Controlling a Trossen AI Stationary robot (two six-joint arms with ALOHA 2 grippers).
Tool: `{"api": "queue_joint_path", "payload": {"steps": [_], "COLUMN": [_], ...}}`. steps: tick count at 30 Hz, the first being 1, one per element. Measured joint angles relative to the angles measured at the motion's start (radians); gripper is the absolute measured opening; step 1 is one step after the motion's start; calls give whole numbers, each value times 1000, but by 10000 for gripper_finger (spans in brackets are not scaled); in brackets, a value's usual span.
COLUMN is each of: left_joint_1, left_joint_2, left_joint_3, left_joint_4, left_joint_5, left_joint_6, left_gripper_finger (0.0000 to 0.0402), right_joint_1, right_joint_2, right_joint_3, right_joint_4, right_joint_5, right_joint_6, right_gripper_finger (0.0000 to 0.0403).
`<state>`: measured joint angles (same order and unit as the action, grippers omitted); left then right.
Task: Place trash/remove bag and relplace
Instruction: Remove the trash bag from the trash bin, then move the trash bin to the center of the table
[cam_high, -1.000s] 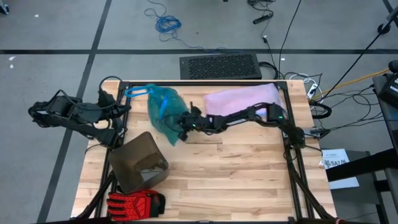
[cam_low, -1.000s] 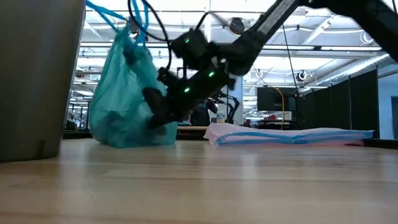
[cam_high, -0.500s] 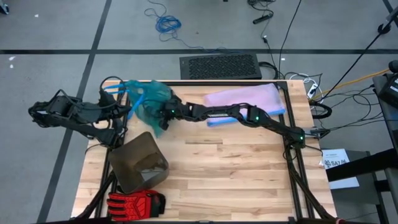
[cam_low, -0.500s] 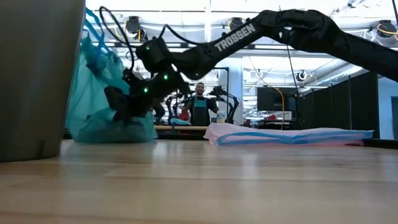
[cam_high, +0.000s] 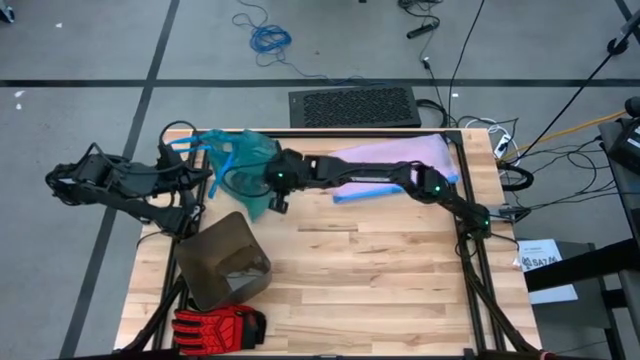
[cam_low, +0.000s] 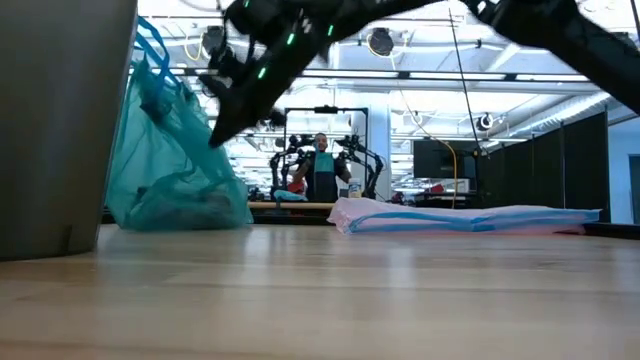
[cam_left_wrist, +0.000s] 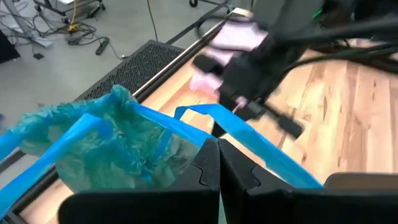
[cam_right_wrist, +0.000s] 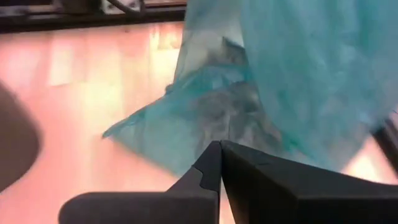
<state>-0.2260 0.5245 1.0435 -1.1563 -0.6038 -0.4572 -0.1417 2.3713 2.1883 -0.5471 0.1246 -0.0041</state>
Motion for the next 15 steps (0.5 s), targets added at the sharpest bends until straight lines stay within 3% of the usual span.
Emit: {"api": "queue_joint_path", "payload": {"steps": [3,8,10,15], "left_joint_1": [0,0,0,0], "left_joint_2": [-14,-47,-56,-58], "left_joint_3": [0,0,1,0], "left_joint_4": [-1,-1,-1,-1], "left_joint_5": [-9,-15,-17,7], "left_joint_6": [-11,-11,-8,-8], "left_gripper_finger": [0,0,0,0], "right_joint_1": [6,0,2,32], "right_joint_2": [-96,-219,-252,-304], "right_joint_3": [0,1,1,1], "right_joint_4": [-129,-173,-185,-191], "right_joint_5": [-32,-410,-515,-551], "right_joint_6": [10,183,263,403], "right_gripper_finger": [0,0,2,47]}}
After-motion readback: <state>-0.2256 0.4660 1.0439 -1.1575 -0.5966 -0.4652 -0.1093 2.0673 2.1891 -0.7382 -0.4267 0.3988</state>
